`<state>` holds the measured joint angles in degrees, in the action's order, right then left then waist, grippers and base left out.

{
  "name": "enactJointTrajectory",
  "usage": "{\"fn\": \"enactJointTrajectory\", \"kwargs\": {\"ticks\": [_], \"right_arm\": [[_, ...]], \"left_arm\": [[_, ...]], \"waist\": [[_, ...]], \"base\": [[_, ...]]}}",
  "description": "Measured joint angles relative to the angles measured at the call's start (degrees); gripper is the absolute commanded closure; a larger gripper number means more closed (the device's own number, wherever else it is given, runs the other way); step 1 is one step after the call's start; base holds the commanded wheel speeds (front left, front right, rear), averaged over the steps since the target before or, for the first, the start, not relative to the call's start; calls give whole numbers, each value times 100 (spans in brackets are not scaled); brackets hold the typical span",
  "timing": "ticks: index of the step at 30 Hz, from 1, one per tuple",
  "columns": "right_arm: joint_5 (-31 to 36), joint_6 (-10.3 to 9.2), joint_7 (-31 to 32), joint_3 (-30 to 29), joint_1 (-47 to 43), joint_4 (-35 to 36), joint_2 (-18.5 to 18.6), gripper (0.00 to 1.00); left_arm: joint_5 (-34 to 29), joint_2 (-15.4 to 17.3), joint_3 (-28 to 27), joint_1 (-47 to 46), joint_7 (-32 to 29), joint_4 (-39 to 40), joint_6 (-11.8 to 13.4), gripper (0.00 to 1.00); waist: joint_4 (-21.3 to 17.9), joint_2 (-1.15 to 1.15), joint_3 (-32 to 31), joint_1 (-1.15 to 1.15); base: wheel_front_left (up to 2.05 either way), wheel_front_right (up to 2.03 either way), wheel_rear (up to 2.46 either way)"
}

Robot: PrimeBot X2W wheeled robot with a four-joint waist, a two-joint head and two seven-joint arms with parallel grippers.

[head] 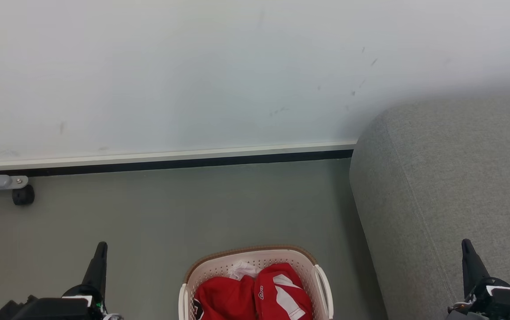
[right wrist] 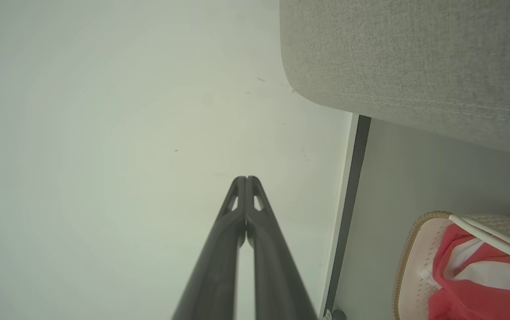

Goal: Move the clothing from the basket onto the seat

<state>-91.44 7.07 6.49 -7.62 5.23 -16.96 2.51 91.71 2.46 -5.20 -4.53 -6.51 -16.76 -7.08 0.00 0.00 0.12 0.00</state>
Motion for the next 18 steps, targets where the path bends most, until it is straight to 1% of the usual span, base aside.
{"fn": "enactJointTrajectory", "kwargs": {"ticks": [18], "right_arm": [[0, 0, 0, 0, 0, 0, 0, 100]], "left_arm": [[0, 0, 0, 0, 0, 0, 0, 100]], "waist": [[0, 0, 0, 0]], "base": [[0, 0, 0]]}}
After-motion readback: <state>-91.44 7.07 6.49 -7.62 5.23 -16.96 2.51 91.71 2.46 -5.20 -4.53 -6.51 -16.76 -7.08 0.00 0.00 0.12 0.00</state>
